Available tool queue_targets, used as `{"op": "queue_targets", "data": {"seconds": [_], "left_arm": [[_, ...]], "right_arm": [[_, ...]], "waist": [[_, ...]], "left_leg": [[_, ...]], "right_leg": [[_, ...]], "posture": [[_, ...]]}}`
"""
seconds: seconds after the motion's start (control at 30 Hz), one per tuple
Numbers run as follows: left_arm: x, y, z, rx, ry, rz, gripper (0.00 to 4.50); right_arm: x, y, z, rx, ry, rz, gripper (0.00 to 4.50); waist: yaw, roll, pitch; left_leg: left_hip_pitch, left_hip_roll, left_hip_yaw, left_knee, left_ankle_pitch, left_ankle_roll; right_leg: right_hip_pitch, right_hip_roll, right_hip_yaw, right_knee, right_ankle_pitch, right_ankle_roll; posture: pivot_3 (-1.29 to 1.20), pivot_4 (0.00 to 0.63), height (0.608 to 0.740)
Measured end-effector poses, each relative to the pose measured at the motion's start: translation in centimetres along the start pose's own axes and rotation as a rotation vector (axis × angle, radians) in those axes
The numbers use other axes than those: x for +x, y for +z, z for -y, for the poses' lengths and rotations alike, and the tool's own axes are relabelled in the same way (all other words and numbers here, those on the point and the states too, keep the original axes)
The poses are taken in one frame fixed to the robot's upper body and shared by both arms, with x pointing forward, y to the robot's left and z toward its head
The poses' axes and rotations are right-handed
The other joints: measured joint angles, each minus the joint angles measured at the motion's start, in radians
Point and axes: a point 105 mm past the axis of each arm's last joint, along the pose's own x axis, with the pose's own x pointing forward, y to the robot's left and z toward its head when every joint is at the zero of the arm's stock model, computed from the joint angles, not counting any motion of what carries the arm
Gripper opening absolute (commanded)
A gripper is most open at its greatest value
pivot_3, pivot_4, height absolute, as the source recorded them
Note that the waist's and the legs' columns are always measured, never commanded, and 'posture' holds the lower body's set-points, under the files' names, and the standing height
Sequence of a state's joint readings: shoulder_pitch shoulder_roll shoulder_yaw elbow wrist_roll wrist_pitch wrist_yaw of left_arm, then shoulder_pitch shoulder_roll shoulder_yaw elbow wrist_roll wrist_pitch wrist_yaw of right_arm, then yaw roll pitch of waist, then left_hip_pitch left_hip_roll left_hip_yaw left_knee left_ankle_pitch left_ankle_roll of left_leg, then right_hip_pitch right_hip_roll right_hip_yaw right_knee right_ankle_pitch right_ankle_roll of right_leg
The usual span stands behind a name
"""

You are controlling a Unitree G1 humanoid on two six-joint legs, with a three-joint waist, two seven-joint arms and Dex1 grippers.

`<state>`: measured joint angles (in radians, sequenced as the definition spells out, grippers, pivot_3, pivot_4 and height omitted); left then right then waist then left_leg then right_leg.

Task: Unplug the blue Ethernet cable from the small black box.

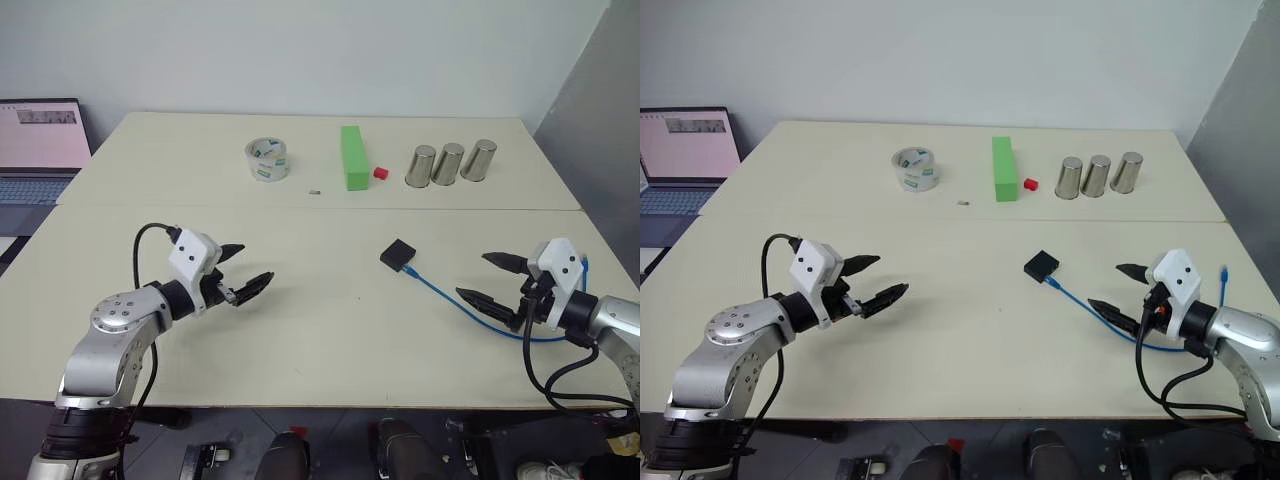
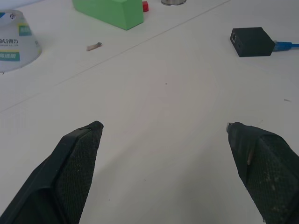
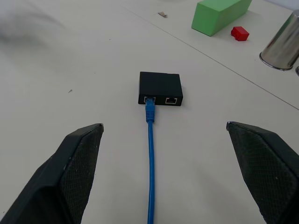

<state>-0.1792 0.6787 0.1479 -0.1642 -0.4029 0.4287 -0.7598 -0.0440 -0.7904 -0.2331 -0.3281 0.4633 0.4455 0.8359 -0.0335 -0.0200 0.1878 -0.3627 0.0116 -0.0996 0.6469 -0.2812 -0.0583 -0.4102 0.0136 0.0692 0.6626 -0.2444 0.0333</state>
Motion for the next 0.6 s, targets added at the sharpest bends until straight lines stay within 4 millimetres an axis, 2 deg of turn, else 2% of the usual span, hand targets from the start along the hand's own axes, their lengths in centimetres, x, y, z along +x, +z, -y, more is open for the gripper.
{"op": "queue_targets", "data": {"seconds": [0.13, 0.43, 0.6], "left_arm": [[-0.2, 0.4, 0.8, -0.015, -0.041, 0.020, 4.50], [-0.3, 0.4, 1.2, -0.012, -0.047, 0.012, 4.50], [-0.3, 0.5, 1.5, -0.009, -0.069, 0.007, 4.50]], "right_arm": [[0.0, 0.0, 0.0, 0.001, -0.001, -0.001, 4.49], [0.1, -0.1, 0.0, 0.005, -0.006, 0.002, 4.49], [1.0, -0.3, -0.4, 0.012, 0.003, 0.001, 4.49]], "waist": [[0.000, 0.000, 0.000], [0.000, 0.000, 0.000], [0.000, 0.000, 0.000]], "left_leg": [[0.000, 0.000, 0.000, 0.000, 0.000, 0.000], [0.000, 0.000, 0.000, 0.000, 0.000, 0.000], [0.000, 0.000, 0.000, 0.000, 0.000, 0.000]], "right_leg": [[0.000, 0.000, 0.000, 0.000, 0.000, 0.000], [0.000, 0.000, 0.000, 0.000, 0.000, 0.000], [0.000, 0.000, 0.000, 0.000, 0.000, 0.000]], "posture": [[0.00, 0.150, 0.740], [0.00, 0.150, 0.740], [0.00, 0.150, 0.740]]}}
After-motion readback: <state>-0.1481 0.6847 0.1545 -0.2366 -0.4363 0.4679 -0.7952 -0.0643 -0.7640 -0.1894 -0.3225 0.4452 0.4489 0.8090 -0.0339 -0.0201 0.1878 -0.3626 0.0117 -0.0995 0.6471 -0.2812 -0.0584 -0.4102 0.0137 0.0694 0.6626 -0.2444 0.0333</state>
